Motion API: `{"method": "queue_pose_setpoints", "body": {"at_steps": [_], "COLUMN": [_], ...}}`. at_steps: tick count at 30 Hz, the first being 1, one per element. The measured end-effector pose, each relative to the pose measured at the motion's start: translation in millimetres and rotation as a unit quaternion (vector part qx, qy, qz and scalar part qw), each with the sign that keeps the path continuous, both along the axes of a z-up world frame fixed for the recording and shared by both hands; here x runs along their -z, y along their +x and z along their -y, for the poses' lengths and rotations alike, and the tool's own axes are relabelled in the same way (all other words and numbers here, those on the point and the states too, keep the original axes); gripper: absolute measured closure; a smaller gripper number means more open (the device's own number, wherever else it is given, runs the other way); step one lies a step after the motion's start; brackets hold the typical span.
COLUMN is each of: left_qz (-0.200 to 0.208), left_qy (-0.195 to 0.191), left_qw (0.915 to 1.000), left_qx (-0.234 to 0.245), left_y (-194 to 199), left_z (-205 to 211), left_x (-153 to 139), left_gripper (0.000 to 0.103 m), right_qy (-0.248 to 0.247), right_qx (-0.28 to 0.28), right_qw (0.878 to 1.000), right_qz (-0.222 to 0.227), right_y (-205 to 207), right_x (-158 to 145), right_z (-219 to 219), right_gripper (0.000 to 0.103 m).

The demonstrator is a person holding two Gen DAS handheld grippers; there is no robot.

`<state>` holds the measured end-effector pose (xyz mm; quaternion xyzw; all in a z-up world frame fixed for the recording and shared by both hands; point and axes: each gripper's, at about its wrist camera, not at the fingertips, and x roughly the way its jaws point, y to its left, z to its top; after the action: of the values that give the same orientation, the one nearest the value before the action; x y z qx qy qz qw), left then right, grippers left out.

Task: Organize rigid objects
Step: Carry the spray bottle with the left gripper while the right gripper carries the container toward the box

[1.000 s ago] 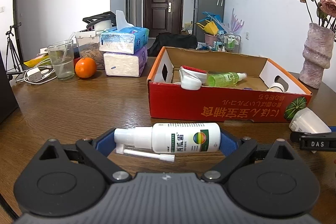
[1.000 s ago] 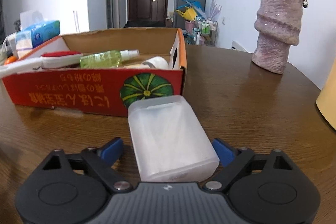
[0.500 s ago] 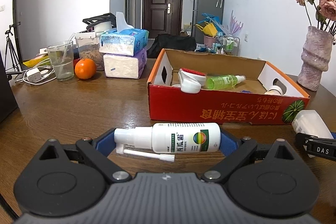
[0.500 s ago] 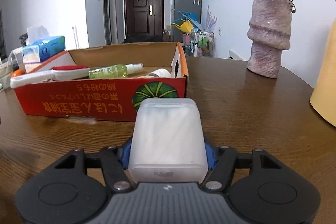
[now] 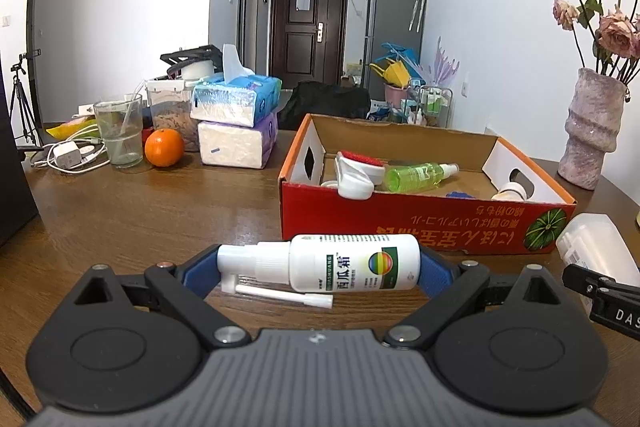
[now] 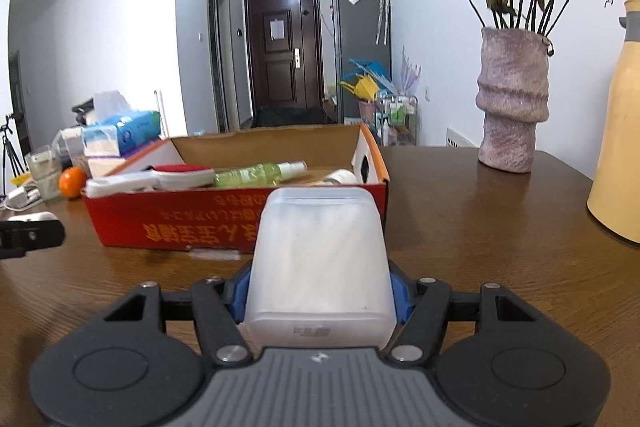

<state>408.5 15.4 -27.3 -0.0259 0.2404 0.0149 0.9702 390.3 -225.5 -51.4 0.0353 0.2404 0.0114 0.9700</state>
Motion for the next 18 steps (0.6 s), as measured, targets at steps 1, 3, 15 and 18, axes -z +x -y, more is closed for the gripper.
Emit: {"method": "queue_pose_setpoints", "body": {"at_steps": [1, 3, 15, 18], "left_qz": [0.002, 0.005, 0.044, 0.043], "left_qy": [-0.001, -0.002, -0.011, -0.017], "left_qw": [1.0, 1.0, 0.9989, 0.9989], "left_qx": [0.001, 0.003, 0.005, -0.003], "left_y": [-0.6, -1.8, -13.7, -7.2], "left_z": [0.7, 3.1, 13.6, 12.8], "left_x": [-1.5, -4.2, -30.8, -36.1], "left_gripper": [0.005, 0.005, 0.005, 0.005], "right_qy": [0.0, 0.002, 0.018, 0.019], "right_qx": [0.0, 0.0, 0.001, -0.001], "right_qw": [1.0, 1.0, 0.998, 0.998], "right_qz": [0.004, 0.015, 0.054, 0.058], "right_y": [-1.3, -5.7, -9.9, -6.5], "right_x": [-1.5, -5.6, -23.0, -25.7], "right_z": [-0.9, -4.2, -13.9, -15.8], "right_gripper": [0.04, 0.04, 0.04, 0.04]}}
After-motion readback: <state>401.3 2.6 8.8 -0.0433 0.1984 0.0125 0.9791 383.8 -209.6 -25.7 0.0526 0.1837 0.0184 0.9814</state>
